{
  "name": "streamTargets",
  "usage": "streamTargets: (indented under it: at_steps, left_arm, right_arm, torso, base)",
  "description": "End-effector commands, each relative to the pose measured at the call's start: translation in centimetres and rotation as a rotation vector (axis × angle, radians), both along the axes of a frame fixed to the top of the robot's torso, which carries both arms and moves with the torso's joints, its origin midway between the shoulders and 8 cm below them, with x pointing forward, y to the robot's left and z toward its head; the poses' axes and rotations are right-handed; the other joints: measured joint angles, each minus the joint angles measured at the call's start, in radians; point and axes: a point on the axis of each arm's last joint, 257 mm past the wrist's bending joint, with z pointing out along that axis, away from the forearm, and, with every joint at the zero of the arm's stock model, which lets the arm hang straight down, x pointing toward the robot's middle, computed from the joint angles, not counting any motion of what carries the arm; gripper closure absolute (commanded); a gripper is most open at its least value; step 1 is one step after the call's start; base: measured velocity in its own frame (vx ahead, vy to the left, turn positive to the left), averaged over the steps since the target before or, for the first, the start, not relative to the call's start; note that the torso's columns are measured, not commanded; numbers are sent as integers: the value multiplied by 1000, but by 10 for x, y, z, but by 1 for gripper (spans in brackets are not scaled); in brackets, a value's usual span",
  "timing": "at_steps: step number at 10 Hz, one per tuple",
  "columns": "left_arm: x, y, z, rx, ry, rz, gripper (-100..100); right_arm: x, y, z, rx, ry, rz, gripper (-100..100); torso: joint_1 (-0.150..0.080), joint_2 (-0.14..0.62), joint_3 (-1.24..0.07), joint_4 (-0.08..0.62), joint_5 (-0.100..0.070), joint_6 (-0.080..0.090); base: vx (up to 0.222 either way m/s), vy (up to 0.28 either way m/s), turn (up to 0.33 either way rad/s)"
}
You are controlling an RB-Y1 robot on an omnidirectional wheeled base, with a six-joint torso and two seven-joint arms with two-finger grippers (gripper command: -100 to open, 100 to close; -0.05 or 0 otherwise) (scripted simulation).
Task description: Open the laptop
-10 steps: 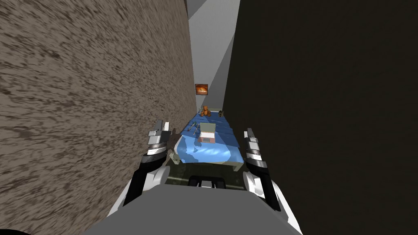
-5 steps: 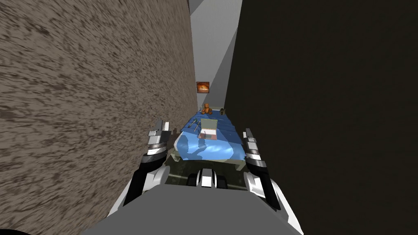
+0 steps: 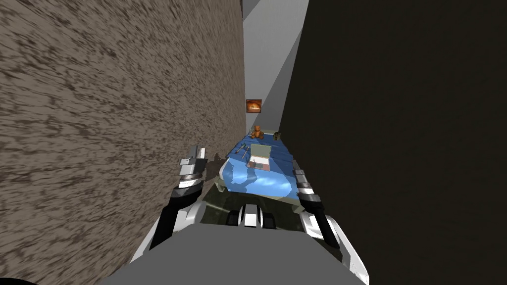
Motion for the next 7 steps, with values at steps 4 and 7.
streamTargets:
  at_steps: [4, 7]
  left_arm:
    - [0, 0, 0, 0, 0, 0, 0]
    - [0, 0, 0, 0, 0, 0, 0]
  right_arm:
    - [10, -21, -62, -200, 136, -36, -100]
    - [14, -42, -99, -343, 220, -60, -100]
  torso:
    - [3, 0, 0, 0, 1, -1]
    - [0, 0, 0, 0, 0, 0]
  base:
    - [10, 62, 196]
    - [19, 64, 182]
